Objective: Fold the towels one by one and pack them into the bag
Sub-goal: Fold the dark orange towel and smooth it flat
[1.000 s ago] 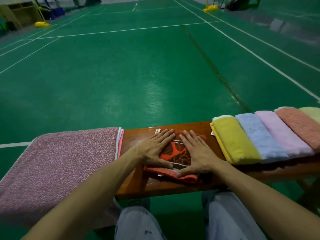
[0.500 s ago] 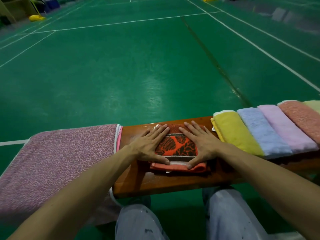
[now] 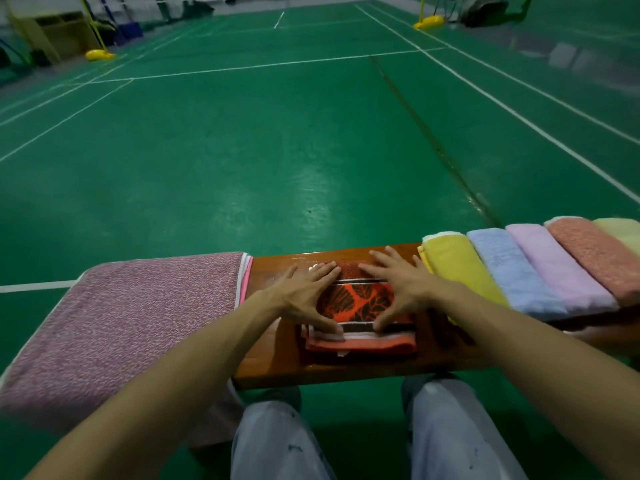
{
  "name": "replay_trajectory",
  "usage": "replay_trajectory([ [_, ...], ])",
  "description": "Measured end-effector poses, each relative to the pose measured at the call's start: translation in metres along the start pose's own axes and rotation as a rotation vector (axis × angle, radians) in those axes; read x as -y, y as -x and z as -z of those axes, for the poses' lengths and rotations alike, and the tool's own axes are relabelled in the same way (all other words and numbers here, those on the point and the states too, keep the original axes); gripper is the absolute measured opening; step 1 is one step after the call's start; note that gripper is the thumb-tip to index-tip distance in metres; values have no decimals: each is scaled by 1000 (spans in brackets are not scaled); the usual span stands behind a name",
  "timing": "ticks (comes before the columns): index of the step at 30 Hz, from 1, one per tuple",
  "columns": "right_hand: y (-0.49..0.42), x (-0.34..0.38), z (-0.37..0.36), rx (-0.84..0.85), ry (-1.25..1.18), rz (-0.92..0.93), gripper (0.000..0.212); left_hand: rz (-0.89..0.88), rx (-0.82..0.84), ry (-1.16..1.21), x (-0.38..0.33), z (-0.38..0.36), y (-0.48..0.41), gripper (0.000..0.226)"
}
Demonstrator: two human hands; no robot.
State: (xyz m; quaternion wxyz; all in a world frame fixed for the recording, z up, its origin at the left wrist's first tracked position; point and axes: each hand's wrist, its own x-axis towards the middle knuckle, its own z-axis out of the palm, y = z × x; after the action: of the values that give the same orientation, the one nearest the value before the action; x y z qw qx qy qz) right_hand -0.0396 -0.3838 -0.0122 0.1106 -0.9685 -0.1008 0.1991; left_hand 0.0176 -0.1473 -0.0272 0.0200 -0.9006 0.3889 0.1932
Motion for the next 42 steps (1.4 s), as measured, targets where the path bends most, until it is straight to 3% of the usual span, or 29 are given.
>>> replay_trajectory([
  [3,3,1,17,-432,-387,-94,76,28,-274,307,-3,23,1,78],
  [5,3,2,23,-525,-747,-222,49,178,-514,566,-9,32,-3,48],
  [7,0,8,22,-393,-1168,-354,46,360,-550,1032,-20,36,-8,32],
  [9,-1,13,14,-316,-1347,-440,53,517,-396,1429,-31,33,-12,28],
  [10,-3,14,8,-313,-1395,-463,59,560,-339,1502,-34,29,-14,30],
  [13,-9,11,-9,-382,-1429,-503,69,588,-340,1592,-38,17,-20,36],
  [20,-6,13,-7,-392,-1540,-470,56,578,-339,1662,-37,19,-20,36],
  [26,-4,12,-11,-592,-1671,-389,51,457,-565,1728,-39,11,-23,25],
  [30,-2,15,-21,-756,-1490,-266,49,377,-657,1774,-43,7,-18,25],
  [34,5,18,-30,-872,-1313,-267,50,388,-592,1854,-46,2,-11,44],
  [37,7,21,-35,-894,-1329,-252,52,415,-557,1948,-46,-1,-9,42],
  [42,7,20,-36,-952,-1346,-208,26,426,-581,1990,-45,-2,-8,31],
])
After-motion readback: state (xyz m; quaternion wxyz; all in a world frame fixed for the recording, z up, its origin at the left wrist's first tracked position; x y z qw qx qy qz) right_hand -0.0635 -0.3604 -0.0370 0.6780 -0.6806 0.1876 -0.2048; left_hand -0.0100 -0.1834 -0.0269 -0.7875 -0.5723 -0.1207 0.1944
